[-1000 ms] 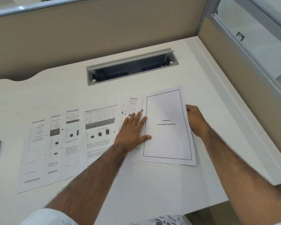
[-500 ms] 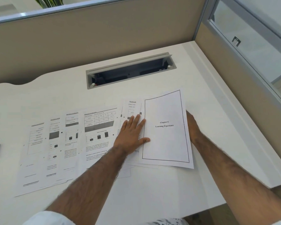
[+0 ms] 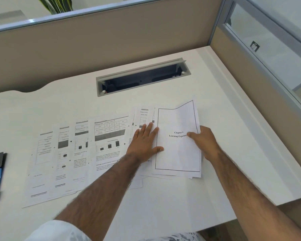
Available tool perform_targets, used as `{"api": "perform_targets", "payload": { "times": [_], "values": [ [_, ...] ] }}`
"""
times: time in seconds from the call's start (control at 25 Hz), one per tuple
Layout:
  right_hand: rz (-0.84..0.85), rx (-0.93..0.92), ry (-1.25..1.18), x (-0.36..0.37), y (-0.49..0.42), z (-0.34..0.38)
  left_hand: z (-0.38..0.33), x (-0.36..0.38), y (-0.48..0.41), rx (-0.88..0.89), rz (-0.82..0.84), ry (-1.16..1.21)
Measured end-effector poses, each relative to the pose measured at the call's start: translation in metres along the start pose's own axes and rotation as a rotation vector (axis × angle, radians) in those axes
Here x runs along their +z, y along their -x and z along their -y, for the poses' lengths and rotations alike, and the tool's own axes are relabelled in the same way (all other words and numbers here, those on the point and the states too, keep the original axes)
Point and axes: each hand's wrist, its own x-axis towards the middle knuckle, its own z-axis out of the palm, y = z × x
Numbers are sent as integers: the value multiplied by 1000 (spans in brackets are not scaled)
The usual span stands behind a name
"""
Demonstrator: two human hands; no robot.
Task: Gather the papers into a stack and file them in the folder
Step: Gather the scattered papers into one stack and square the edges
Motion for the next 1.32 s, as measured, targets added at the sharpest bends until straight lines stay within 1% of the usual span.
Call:
{"api": "perform_targets", "payload": {
  "times": [0.08, 0.12, 0.2, 0.28, 0.32, 0.4, 0.48, 0.56, 0.64, 0.76, 0.92, 1.0, 1.08, 1.2, 1.32],
  "values": [
    [-83, -6, -24, 0, 3, 0, -2, -5, 0, -36, -31, 73],
    [-106, -7, -65, -4, 5, 0, -2, -9, 0, -74, -77, 166],
    [-92, 11, -174, -14, 11, 6, -4, -21, 1, -202, -202, 449],
    [-38, -9, -283, -24, 20, 13, -7, -38, 0, -296, -276, 764],
    [-17, -44, -334, -27, 26, 18, -10, -49, 0, -302, -290, 911],
    [-4, -130, -433, -30, 39, 32, -13, -71, 0, -232, -253, 1151],
    [-10, -223, -515, -32, 48, 45, -20, -92, 3, -116, -175, 1275],
    [5, -314, -562, -32, 54, 53, -27, -104, 6, -19, -130, 1328],
    [35, -359, -565, -27, 56, 54, -31, -104, 6, 4, -143, 1371],
    [40, -326, -476, -14, 56, 45, -38, -85, 8, -113, -203, 1356],
    [-93, -265, -418, -1, 51, 41, -52, -70, 12, -169, -265, 1253],
    [-175, -305, -443, 0, 52, 50, -61, -75, 15, -136, -333, 1270],
    [-229, -362, -483, -3, 56, 62, -64, -82, 18, -63, -387, 1285],
    [-207, -462, -451, -11, 61, 71, -59, -90, 24, -8, -422, 1294],
    [-153, -450, -373, -14, 62, 63, -56, -90, 26, -25, -415, 1265]
  ]
}}
